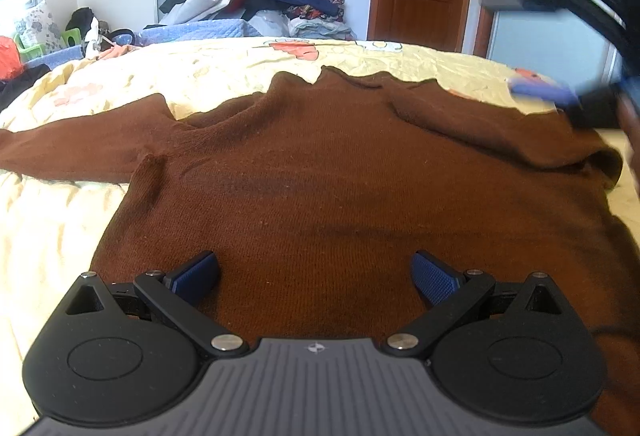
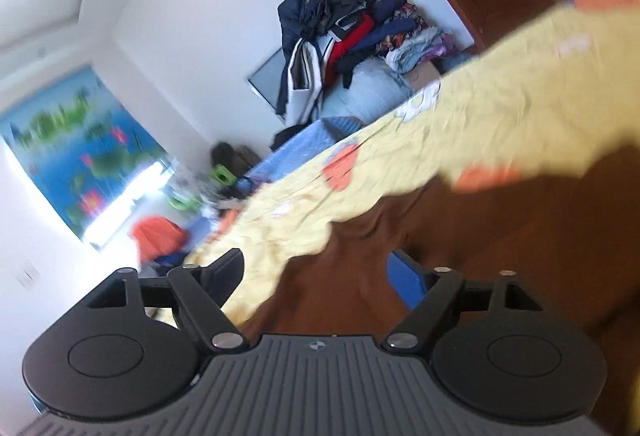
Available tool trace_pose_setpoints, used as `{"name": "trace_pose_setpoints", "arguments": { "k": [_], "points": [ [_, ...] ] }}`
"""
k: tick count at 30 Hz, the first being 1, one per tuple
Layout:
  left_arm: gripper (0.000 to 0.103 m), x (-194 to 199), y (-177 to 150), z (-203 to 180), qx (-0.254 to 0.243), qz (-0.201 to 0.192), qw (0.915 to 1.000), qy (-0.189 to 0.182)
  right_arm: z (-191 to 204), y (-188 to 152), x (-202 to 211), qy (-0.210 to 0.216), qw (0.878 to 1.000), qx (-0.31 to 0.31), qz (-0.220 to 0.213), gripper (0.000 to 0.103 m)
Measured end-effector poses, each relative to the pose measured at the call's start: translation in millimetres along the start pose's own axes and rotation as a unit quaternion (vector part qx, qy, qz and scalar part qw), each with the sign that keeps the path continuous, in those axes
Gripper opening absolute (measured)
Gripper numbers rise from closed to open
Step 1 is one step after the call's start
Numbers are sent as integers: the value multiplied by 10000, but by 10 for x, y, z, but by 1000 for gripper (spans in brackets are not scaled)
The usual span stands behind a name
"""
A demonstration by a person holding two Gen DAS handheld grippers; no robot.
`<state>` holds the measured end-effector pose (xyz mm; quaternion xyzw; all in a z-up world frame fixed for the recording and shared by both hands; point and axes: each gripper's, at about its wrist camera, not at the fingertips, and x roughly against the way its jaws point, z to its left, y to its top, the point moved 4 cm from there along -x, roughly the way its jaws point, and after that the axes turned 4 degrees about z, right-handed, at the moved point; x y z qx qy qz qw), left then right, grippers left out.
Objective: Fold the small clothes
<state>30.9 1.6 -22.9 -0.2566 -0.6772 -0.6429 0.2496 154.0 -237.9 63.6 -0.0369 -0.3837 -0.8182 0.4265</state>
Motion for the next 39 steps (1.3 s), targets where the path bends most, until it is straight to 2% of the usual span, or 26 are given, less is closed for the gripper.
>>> {"name": "trace_pose_setpoints", "arguments": {
  "k": [3,5,6,8,9,10,11,12,13,14,15,18,20,23,24,27,30,31,32,33,35,36,37,39],
  "points": [
    [103,48,18,95,317,-100,9990,-285,-98,-371,346,-258,9996,84,-81,80],
    [103,88,117,176,779,-127,9940,-762,-221,-585,509,-531,9982,285,5,80],
    [103,88,251,221,1108,-93,9857,-1265,-297,-690,537,-673,9969,412,35,81],
    [103,28,520,263,1616,-7,9677,-1936,-421,-813,518,-996,9925,708,91,81],
    [103,-44,700,272,1926,60,9585,-2103,-449,-843,535,-1010,9927,644,105,81],
    [103,-123,850,247,2058,98,9545,-2154,-444,-833,549,-904,9940,607,21,83],
    [103,-205,973,197,2025,119,9551,-2157,-439,-831,545,-838,9947,598,-37,86],
    [103,-308,1104,123,1905,150,9599,-2053,-436,-836,539,-809,9951,562,-16,93],
    [103,-432,1224,25,1763,230,9667,-1838,-448,-841,528,-771,9957,519,34,94],
    [103,-534,1286,-53,1681,329,9696,-1746,-446,-835,520,-738,9960,501,42,94],
    [103,-645,1352,-165,1635,446,9680,-1849,-455,-838,535,-680,9966,468,26,95],
    [103,-895,1448,-489,1505,752,9533,-2507,-492,-818,572,-488,9983,303,-42,96],
    [103,-1009,1479,-683,1395,843,9455,-2817,-491,-812,573,-389,9989,272,-59,97],
    [103,-1181,1496,-995,1077,1255,9266,-3377,-474,-816,552,-322,9990,312,-30,101],
    [103,-1217,1490,-1056,1005,1375,9237,-3432,-469,-817,548,-308,9990,321,-18,102],
    [103,-1311,1446,-1091,954,1584,9226,-3387,-470,-816,548,-270,9992,308,-7,102],
    [103,-1231,1469,-1009,1017,1472,9185,-3527,-458,-814,534,-245,9992,320,0,103],
    [103,-1132,1492,-980,969,1417,9200,-3524,-463,-814,528,-254,9991,328,8,103],
    [103,-1097,1522,-998,924,1365,9259,-3398,-457,-815,524,-265,9991,339,18,103],
    [103,-1118,1546,-971,871,1343,9365,-3121,-454,-816,527,-272,9990,343,24,103],
    [103,-1254,1592,-920,628,1447,9676,-1972,-457,-813,522,-276,9990,342,25,103],
    [103,-1323,1607,-888,582,1519,9752,-1503,-459,-813,522,-276,9990,342,24,103],
    [103,-1407,1614,-815,642,1587,9780,-1196,-458,-814,525,-277,9990,344,23,103],
    [103,-1499,1638,-688,951,1599,9754,-1186,-459,-812,526,-276,9990,344,24,103]
  ]
}}
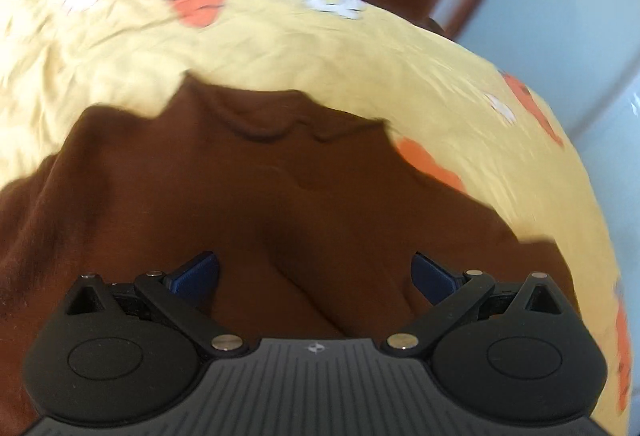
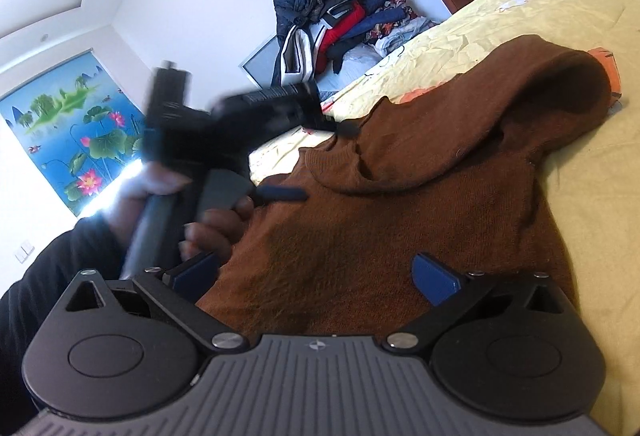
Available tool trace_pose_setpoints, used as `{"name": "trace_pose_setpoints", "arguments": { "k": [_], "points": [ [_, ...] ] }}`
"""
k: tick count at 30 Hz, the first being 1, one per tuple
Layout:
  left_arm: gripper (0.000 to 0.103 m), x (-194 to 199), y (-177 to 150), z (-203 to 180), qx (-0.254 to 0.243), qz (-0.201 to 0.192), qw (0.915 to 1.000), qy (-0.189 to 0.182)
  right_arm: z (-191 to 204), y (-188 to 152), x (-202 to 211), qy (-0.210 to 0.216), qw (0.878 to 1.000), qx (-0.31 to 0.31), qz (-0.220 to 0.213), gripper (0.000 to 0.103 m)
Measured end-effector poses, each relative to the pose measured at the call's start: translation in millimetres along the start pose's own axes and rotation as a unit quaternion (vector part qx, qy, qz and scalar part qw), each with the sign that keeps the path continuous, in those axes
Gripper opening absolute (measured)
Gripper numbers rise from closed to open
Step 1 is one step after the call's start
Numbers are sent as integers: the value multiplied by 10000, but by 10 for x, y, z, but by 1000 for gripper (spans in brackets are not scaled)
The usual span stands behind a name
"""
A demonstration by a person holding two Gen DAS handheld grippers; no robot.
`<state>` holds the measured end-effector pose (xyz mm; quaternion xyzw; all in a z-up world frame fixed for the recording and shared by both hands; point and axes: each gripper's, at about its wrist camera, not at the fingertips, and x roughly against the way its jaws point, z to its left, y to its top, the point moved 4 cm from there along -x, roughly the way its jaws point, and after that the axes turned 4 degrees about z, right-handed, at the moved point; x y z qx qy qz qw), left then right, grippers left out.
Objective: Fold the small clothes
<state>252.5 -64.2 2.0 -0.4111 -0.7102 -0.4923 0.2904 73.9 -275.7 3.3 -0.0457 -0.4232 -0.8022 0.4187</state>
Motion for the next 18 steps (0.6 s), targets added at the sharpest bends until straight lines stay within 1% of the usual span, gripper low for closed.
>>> {"name": "trace_pose_setpoints", "arguments": {
  "k": [3,4,5,6,7,8,9,10,11,13,14,16,18],
  "points": [
    [102,17,101,79,403,-78,9987,-310,0,4,0,-1,10000,-6,-8,103],
    [101,8,121,84,448,-91,9982,-379,-1,5,-1,0,10000,-7,-6,103],
    [94,-33,130,51,415,-94,9985,-350,-3,8,-3,2,10000,-8,-8,103],
    [83,-60,135,19,302,-104,9992,-230,-2,6,-1,5,10000,-10,-10,103],
    [72,-60,127,-25,67,-196,9997,-84,-2,6,-3,12,10000,-15,-17,103],
    [37,-100,134,-83,-169,-209,9996,-26,-5,8,-4,21,10000,-21,-23,103],
    [14,-138,135,-122,-344,-175,9992,45,-11,6,-6,30,10000,-29,-32,103],
    [9,-135,124,-130,-397,-218,9990,45,-7,7,-8,39,10000,-35,-42,103],
    [9,-103,114,-129,-392,-318,9987,11,-10,7,-8,49,10000,-43,-50,103],
    [8,44,88,-140,-537,-702,9960,-104,-9,5,-6,60,9999,-55,-61,103],
    [8,146,70,-153,-672,-890,9936,-184,-10,5,-7,68,9999,-59,-59,103],
    [8,423,24,-126,-960,-1260,9862,-476,-12,5,-10,72,9999,-60,-60,103],
    [8,707,-2,31,-1096,-1597,9793,-591,-11,5,-10,67,9999,-58,-59,103]
  ]
}}
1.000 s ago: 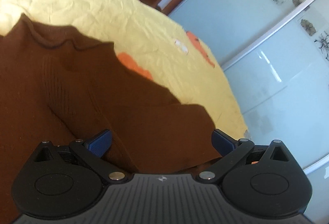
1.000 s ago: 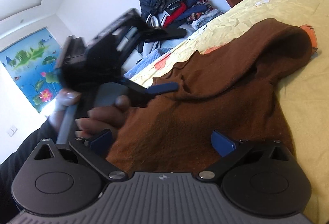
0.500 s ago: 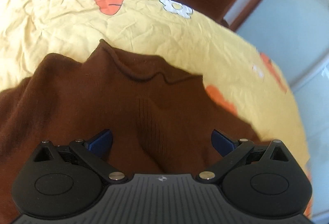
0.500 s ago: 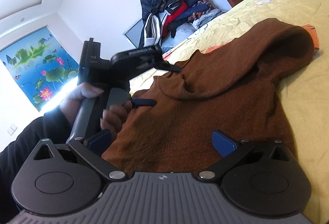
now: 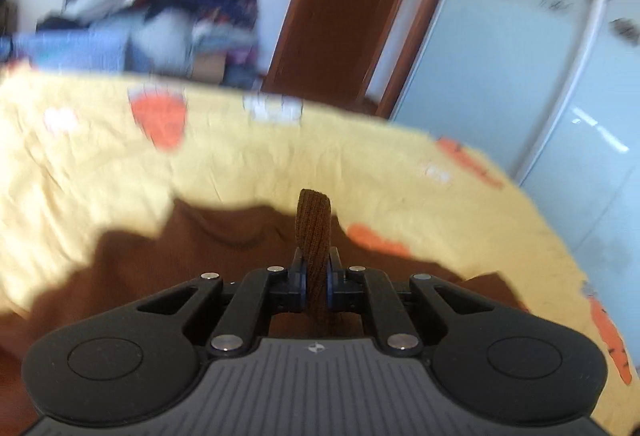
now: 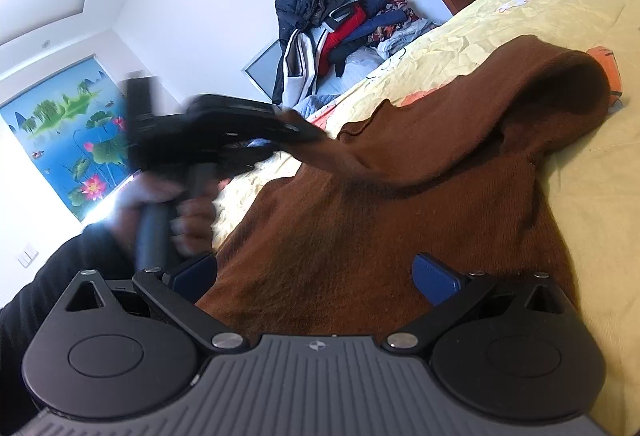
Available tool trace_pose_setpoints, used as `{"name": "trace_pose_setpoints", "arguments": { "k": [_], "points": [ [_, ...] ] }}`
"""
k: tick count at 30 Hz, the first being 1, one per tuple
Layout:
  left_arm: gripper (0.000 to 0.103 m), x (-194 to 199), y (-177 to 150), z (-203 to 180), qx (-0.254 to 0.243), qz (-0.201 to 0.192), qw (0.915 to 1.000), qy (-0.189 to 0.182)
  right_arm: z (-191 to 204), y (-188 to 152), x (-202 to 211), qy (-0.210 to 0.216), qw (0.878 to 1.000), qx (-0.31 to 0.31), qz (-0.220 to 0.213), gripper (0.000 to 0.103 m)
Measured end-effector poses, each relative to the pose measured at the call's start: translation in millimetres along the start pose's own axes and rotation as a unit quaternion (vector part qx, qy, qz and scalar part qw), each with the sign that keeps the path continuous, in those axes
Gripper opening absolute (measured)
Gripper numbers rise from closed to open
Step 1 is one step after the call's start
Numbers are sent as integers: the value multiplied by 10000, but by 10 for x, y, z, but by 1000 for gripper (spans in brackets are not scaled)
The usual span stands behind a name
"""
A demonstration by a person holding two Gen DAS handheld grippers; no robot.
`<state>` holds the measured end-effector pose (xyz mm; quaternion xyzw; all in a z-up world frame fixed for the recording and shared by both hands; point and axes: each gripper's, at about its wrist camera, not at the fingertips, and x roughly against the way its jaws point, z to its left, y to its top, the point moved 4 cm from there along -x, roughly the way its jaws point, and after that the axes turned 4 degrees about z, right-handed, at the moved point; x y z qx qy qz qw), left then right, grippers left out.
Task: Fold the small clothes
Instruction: 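Grasp the sleeve cuff with the left tool and lay it across the body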
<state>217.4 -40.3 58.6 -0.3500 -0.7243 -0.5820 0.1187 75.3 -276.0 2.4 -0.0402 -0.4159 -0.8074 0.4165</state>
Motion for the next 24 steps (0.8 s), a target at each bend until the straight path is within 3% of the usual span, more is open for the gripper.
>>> {"name": "trace_pose_setpoints", "arguments": {
  "k": [3,5,7,8,9,11,14,17,19,24],
  "points": [
    [8,295,-22,408,85,-209,9996,176,-1,1,-2,0,10000,0,2,103],
    [12,368,-110,813,167,-66,9981,587,-2,1,-3,1,10000,1,4,103],
    [37,439,-257,1283,623,263,9887,1337,-1,0,1,-2,10000,5,15,103],
    [68,487,-303,1477,970,347,9812,1631,-2,-1,4,-5,10000,8,23,103],
    [82,607,-370,1648,1373,196,9743,1773,-2,-1,5,-12,10000,16,31,103],
    [82,894,-496,1828,1877,-499,9696,1488,1,5,15,-46,10000,18,49,103],
    [82,1066,-572,1803,1833,-682,9750,1056,120,88,84,-221,9995,170,131,103],
    [82,913,-561,1574,1433,-464,9848,868,351,352,255,-93,9971,660,-373,103],
    [82,777,-579,1380,1258,-352,9886,743,384,589,273,-264,9942,862,-594,103],
    [82,372,-496,992,511,-121,9902,1293,-21,924,260,-682,9955,-172,-629,103]
  ]
}}
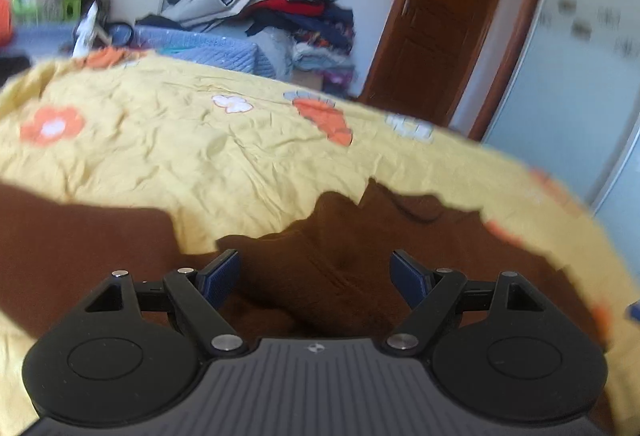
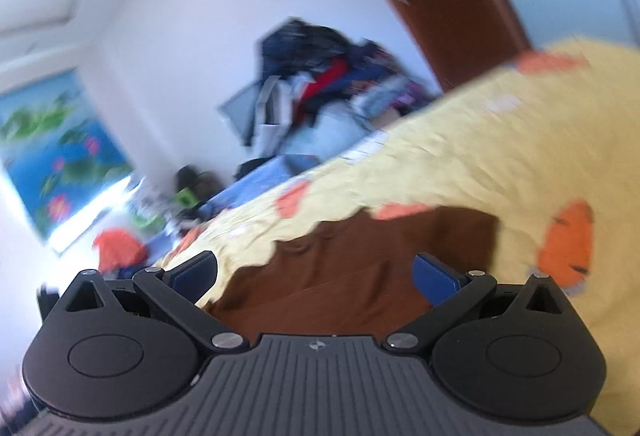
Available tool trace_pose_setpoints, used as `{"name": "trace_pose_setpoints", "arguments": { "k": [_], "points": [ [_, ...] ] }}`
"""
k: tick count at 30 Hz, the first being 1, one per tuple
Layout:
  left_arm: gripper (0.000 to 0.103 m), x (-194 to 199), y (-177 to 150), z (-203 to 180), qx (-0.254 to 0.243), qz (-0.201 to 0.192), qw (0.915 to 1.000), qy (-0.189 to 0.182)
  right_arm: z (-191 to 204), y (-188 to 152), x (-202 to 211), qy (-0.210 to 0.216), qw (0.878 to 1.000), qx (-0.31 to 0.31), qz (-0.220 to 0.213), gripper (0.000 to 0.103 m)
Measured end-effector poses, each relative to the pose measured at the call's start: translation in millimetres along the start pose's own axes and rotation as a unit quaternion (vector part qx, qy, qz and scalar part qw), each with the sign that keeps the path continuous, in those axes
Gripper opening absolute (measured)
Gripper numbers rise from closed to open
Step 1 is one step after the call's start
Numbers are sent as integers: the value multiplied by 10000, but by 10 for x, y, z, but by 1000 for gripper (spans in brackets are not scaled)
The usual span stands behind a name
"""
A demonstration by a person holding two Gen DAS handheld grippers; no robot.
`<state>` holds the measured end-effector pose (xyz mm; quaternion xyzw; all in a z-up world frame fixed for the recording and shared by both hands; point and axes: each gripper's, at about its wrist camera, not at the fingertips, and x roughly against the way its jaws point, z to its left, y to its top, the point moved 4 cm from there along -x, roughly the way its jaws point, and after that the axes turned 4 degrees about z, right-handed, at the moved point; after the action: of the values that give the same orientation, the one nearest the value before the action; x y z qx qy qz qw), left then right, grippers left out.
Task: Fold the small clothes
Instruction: 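Grasp the sleeve cuff with the left tool and lay it across the body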
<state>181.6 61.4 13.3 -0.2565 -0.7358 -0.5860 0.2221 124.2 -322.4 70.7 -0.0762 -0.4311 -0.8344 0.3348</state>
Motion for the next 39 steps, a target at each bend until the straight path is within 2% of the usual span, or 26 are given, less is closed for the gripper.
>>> {"name": "trace_pose_setpoints", "arguments": {
  "k": [2,5,6,7,8,9,10,14,17,19,22,23,24,25,26,27,28,30,32,33,34,35,36,37,38,39],
  "points": [
    [82,-218,-20,-135,-322,360,9984,308,-128,-6,44,-76,9998,-193,-44,103],
    [82,-472,-136,-165,-641,639,9924,839,-333,-35,94,-237,9989,-397,-48,103],
    [72,-481,-165,-136,-619,538,9929,857,-383,-30,89,-248,9984,-506,-20,103],
    [58,-431,-192,-108,-572,381,9940,852,-433,-17,78,-245,9978,-613,5,103],
    [30,-390,-200,-83,-552,289,9942,880,-472,13,69,-219,9973,-703,0,103],
    [21,-329,-183,-57,-470,263,9953,806,-495,40,64,-180,9969,-772,-11,103],
    [17,-266,-178,-17,-316,211,9968,698,-499,80,41,-129,9966,-818,-14,103],
    [12,44,-132,64,-189,-130,9972,718,-468,218,-94,-5,9968,-796,67,103],
    [12,186,-122,164,-156,-303,9954,892,-470,272,-246,-183,9975,-636,262,103],
    [12,206,-141,232,-25,-138,9969,775,-522,269,-381,-401,9965,-543,503,103],
    [12,177,-227,212,-171,-17,9965,819,-612,214,-620,-720,9932,-339,853,100],
    [12,156,-254,204,-189,14,9964,823,-632,192,-708,-817,9913,-246,1001,97],
    [12,140,-278,206,-165,31,9964,830,-651,167,-791,-814,9897,-156,1167,88],
    [12,124,-289,214,-115,47,9965,824,-645,141,-859,-785,9887,3,1278,70],
    [12,110,-296,226,-58,69,9967,804,-630,130,-906,-884,9868,226,1336,58],
    [12,103,-298,240,14,79,9971,754,-639,131,-938,-1085,9836,358,1398,25],
    [12,109,-294,255,95,68,9977,671,-668,145,-944,-1139,9820,336,1468,12],
    [15,106,-289,307,196,119,9977,634,-712,210,-884,-1072,9834,288,1432,12],
    [19,28,-322,404,331,370,9964,693,-805,237,-837,-1260,9821,326,1363,12],
    [21,49,-329,447,430,316,9969,584,-858,226,-831,-1247,9825,336,1343,6],
    [22,92,-324,471,534,281,9969,511,-869,215,-816,-1197,9834,337,1323,6],
    [29,155,-317,493,645,240,9965,467,-861,208,-792,-1187,9836,344,1310,8],
    [40,234,-312,522,769,161,9960,421,-838,215,-764,-1206,9839,349,1270,19],
    [47,324,-302,555,900,42,9953,348,-793,232,-700,-1353,9836,378,1132,40],
    [68,409,-288,592,1041,-92,9942,266,-718,251,-616,-1517,9833,471,891,53],
    [83,483,-274,643,1222,-239,9921,157,-606,260,-524,-1503,9847,641,606,68]
  ]
}}
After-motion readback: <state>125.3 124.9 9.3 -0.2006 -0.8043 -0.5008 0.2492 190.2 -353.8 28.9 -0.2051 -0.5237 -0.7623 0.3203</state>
